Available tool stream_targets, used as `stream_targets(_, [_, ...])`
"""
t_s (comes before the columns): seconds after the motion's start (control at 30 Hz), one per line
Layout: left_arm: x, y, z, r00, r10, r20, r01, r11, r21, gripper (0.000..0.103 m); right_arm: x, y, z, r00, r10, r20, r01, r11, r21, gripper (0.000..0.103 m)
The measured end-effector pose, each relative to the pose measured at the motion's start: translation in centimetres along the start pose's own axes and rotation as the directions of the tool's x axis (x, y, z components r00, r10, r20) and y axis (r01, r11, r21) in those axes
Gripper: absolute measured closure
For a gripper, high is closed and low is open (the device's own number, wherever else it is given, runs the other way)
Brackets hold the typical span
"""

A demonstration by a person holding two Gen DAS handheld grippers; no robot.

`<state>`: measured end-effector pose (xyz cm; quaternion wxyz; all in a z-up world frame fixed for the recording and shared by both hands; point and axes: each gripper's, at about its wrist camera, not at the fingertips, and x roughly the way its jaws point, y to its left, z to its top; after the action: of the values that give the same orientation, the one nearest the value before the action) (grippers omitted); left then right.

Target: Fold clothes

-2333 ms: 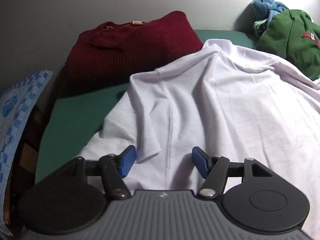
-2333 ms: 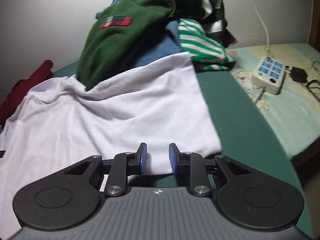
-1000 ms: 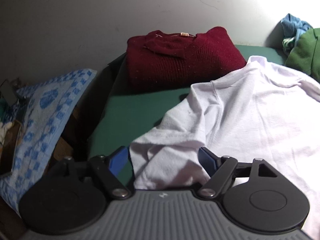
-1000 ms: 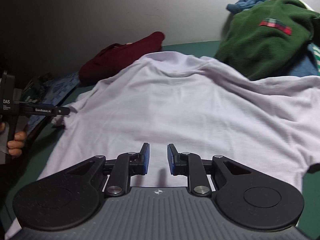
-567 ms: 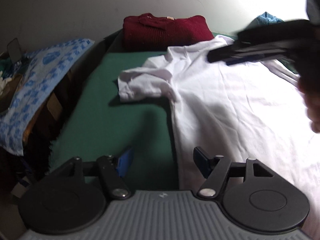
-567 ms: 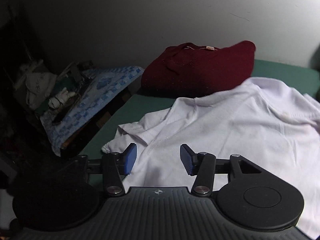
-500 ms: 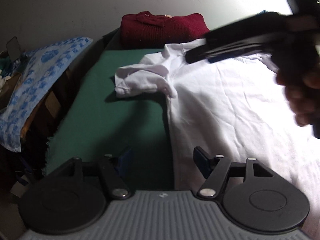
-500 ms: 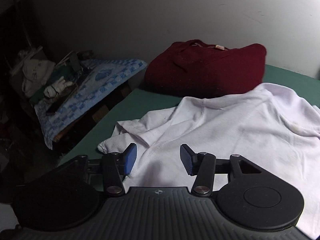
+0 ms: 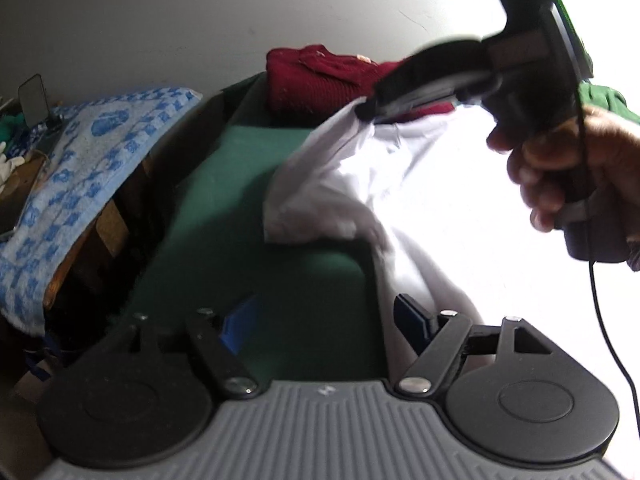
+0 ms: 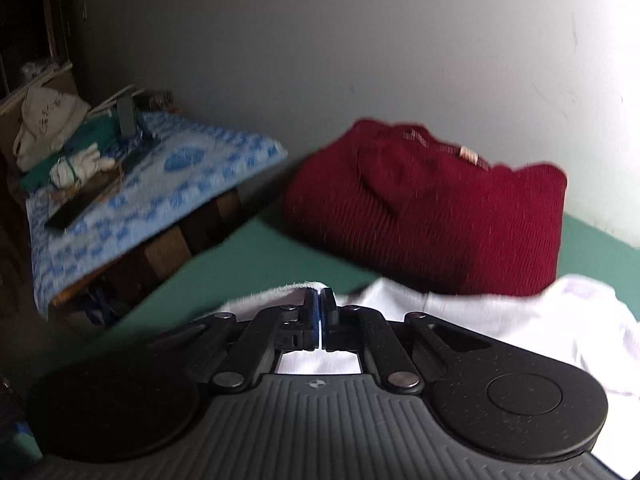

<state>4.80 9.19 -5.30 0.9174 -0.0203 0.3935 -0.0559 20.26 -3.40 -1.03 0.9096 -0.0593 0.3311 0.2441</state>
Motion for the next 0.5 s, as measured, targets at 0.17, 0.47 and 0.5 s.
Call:
stream_targets(0.17, [2.8, 2.1, 2.5, 0.999, -0.029, 0.016, 0.030, 0.996, -0.078, 0.024, 0.3, -0.2, 3.3, 0.997, 0.048, 0.054, -0.048, 0.999, -0.005, 0.102])
stream_targets(0.47, [7.1, 5.4, 5.2, 0.983, -0.181, 0.042, 0.186, 0.948, -0.257, 0.024, 3.3, 0.0, 5.5, 0.988, 0.148, 0.053, -0.147, 0.989, -0.021, 0.102])
stream_targets(0.5, [7.4, 5.6, 5.3, 0.978, -0.205, 0.048, 0.210, 0.938, -0.275, 0.024, 3.2, -0.2, 5.4, 0.984, 0.164, 0.066, -0.164, 0.986, -0.009, 0.102])
